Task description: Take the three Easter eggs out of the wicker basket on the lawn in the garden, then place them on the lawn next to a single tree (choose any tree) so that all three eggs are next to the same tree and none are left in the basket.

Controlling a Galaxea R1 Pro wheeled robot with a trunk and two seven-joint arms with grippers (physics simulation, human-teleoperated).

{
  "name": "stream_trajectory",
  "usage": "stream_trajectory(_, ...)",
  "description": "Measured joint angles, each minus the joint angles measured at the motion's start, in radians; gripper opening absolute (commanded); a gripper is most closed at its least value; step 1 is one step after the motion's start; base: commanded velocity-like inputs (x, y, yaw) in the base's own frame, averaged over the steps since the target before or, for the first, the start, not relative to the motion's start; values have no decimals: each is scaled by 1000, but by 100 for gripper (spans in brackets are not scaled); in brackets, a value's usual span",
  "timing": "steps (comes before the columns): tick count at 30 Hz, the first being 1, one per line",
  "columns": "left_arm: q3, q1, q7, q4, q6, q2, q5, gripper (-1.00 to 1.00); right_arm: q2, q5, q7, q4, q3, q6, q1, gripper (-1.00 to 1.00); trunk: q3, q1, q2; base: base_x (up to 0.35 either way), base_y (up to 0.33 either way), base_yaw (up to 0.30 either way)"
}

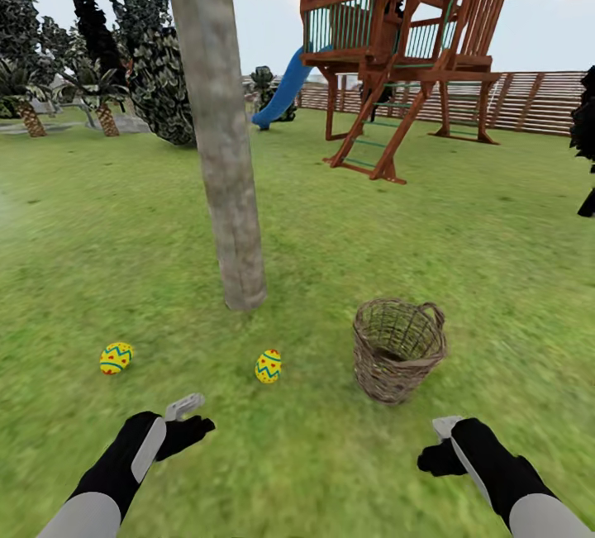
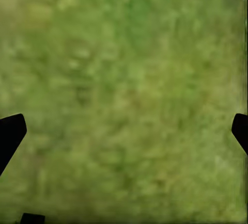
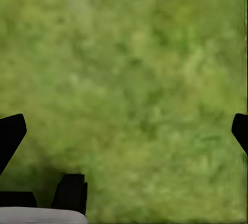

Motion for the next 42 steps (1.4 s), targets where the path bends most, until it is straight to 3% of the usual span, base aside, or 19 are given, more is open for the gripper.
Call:
stream_trajectory(8,0,0,0,1,0,-1,2,100,0,0,-6,0,0,-2,0,100,21,-31,56,-83,-350,14)
stream_trajectory(16,-1,0,0,1,0,-2,1,100,4,1,-23,1,1,-8,-1,100,45,-61,112,-74,-350,279)
stream_trajectory(24,-1,1,0,1,1,-19,-1,100,3,1,-23,1,0,-8,-1,100,70,-92,168,-74,-350,300)
stream_trajectory(42,-1,0,0,1,0,-19,-1,100,4,0,-22,7,1,-10,0,100,126,-161,294,-70,-349,256)
